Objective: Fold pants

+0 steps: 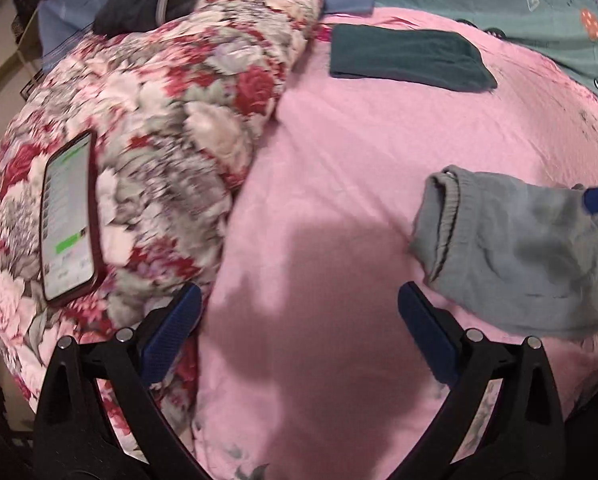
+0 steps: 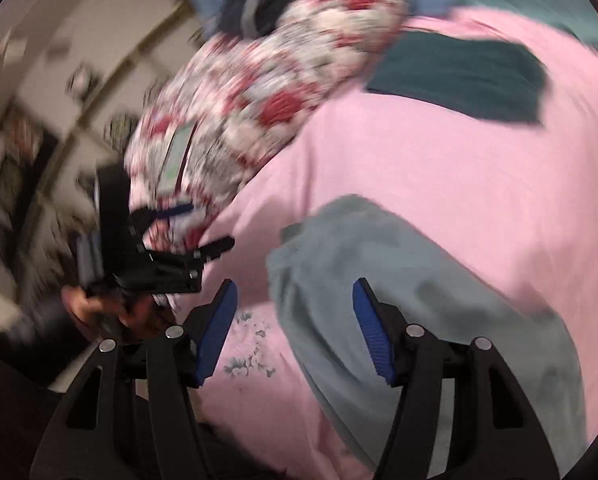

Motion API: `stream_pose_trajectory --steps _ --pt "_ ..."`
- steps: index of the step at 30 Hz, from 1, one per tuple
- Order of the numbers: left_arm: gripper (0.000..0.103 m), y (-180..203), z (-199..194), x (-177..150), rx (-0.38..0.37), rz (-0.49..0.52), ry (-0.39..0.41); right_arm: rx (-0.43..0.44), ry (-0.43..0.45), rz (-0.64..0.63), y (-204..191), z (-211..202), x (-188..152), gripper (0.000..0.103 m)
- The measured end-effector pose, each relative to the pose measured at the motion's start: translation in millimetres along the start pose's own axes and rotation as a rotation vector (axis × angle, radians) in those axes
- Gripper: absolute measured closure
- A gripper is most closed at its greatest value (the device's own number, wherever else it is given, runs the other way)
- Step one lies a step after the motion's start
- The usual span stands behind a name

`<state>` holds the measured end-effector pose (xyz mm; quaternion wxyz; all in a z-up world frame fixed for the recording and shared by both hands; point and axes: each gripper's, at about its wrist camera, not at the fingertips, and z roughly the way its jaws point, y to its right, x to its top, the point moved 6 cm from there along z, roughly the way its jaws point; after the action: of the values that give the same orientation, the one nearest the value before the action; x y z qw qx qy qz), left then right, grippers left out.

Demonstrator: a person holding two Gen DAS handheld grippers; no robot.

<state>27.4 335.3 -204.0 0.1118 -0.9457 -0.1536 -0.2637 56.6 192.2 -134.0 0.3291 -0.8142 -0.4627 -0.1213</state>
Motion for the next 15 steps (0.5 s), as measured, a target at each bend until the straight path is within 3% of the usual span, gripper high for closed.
stream_pose_trajectory --steps 6,8,9,10,13,15 --pt "0.003 -23.1 -10.4 -20.0 -0.067 -0.026 0.011 -0.275 -0.121 -0.243 -27.0 99.8 -5.5 0.056" --pt "0.003 -25.3 -8.5 -22.9 -0.092 -0.029 0.007 -0.38 -0.16 -0.27 -18.1 115.5 -8.5 0.077" --pt "0.003 -27.9 -8.2 -25.0 -0.107 -0.03 0.004 -0.373 -0.149 -0.238 -17.2 114.9 -5.6 0.082" --pt "0.003 -30.0 -7.3 -26.0 -0.12 -0.033 0.005 -0.347 -0.127 -0.163 -15.0 106.5 1.0 0.093" --pt "0.003 -35.5 -3.1 -23.2 -0.164 -0.03 0.011 -0.285 -0.004 0.011 -14.7 73.9 22.2 0.094" --pt "0.003 -36.7 -1.1 -20.8 -0.187 -0.026 0.017 -0.3 0.061 0.079 -13.1 66.8 33.7 0.094"
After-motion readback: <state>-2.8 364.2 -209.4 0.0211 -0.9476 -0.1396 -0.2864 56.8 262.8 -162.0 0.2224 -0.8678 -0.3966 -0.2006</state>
